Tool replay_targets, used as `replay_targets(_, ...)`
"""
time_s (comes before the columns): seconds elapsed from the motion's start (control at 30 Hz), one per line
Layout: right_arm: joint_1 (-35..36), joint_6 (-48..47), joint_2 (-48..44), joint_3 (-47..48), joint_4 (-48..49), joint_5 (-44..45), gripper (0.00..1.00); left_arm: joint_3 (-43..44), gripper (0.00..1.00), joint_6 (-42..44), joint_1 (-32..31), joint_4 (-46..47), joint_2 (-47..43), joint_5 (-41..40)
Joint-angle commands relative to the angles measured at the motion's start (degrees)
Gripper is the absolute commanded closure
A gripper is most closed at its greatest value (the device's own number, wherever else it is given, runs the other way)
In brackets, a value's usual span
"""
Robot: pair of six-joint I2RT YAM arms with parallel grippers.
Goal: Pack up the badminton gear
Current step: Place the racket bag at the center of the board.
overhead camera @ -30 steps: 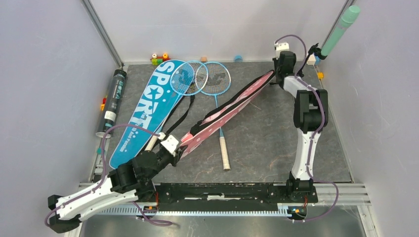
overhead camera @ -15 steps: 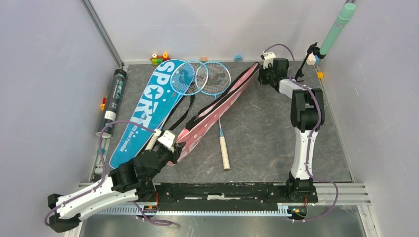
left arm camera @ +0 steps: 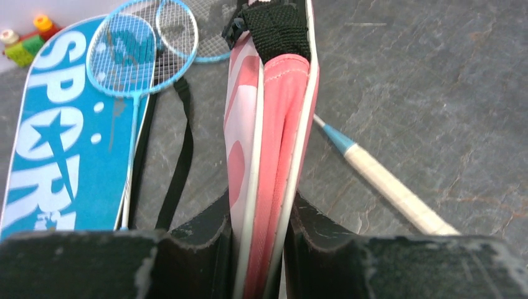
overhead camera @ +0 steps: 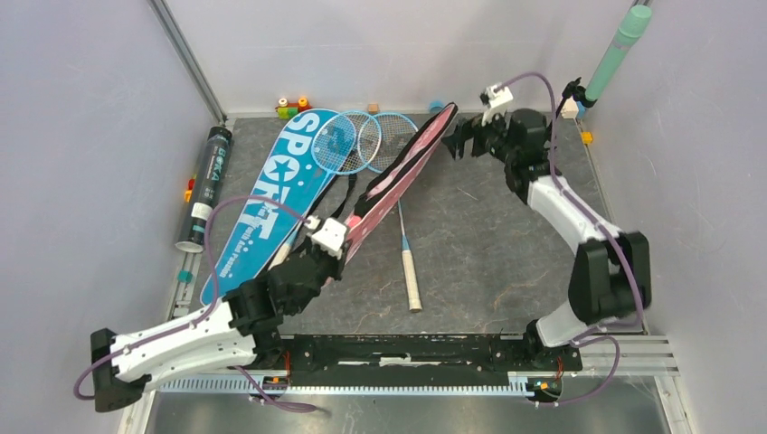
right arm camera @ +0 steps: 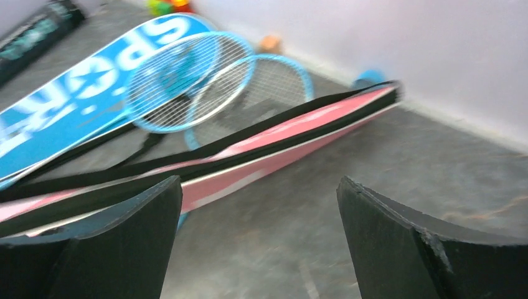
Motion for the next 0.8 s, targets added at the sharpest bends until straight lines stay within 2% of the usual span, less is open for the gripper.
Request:
replay_targets(0.0, 2.1, 9.9, -13.3, -15.6, 7.1, 1.3, 0.02, 13.4, 0.98, 4.8, -0.1, 17.7, 8.3, 2.1)
replay_targets(0.1, 2.1, 14.0, -24.4, -26.8, 8.9, 4.0, 0.02, 19.0, 0.97, 3.6, -0.1, 17.5, 16.9, 3.5)
replay_targets(0.13, 2.1, 14.5, -27.4, -29.7, 8.8, 4.8, 0.02, 20.4, 0.94, 3.4, -0.2, 17.9, 19.4, 3.4)
replay_targets(0.27, 2.0, 14.6, -41.0, -38.2, 1.7, 11.0, 0.02, 25.9, 0.89, -2.7, -2.1, 17.4, 29.6, -0.6)
replay_targets(0.4, 2.0, 15.3, -54.5, -42.9, -4.7, 18.1, 0.02, 26.9, 0.69, -5.8, -6.4, 20.7, 37.1, -0.6)
replay_targets(0.47, 2.0, 16.2, -60.5, -44.8, -6.1, 22.6, 0.02, 27.1, 0.52, -6.5, -9.0, 23.0, 40.6, 0.7)
replay_targets(0.5, 2.0, 16.5, -63.4, -45.6, -6.7, 24.6, 0.02, 27.8, 0.42, -6.6, -10.1, 23.2, 42.4, 2.3)
replay_targets(0.53, 2.0, 16.7, -65.4, -46.2, -7.2, 26.6, 0.02, 28.6, 0.24, -6.6, -11.3, 23.2, 43.9, 4.0)
replay_targets(0.57, 1.9, 16.8, -67.3, -46.7, -7.3, 27.8, 0.02, 29.6, 0.02, -6.2, -12.4, 22.8, 45.6, 5.6)
replay_targets(0.67, 2.0, 16.1, -69.9, -47.2, -7.6, 28.1, 0.02, 33.3, 0.0, -3.5, -14.7, 18.8, 48.7, 6.7)
replay_targets(0.77, 2.0, 14.5, -69.0, -47.4, -6.7, 24.0, 0.02, 33.9, 0.0, -3.4, -14.8, 15.4, 47.4, 2.2)
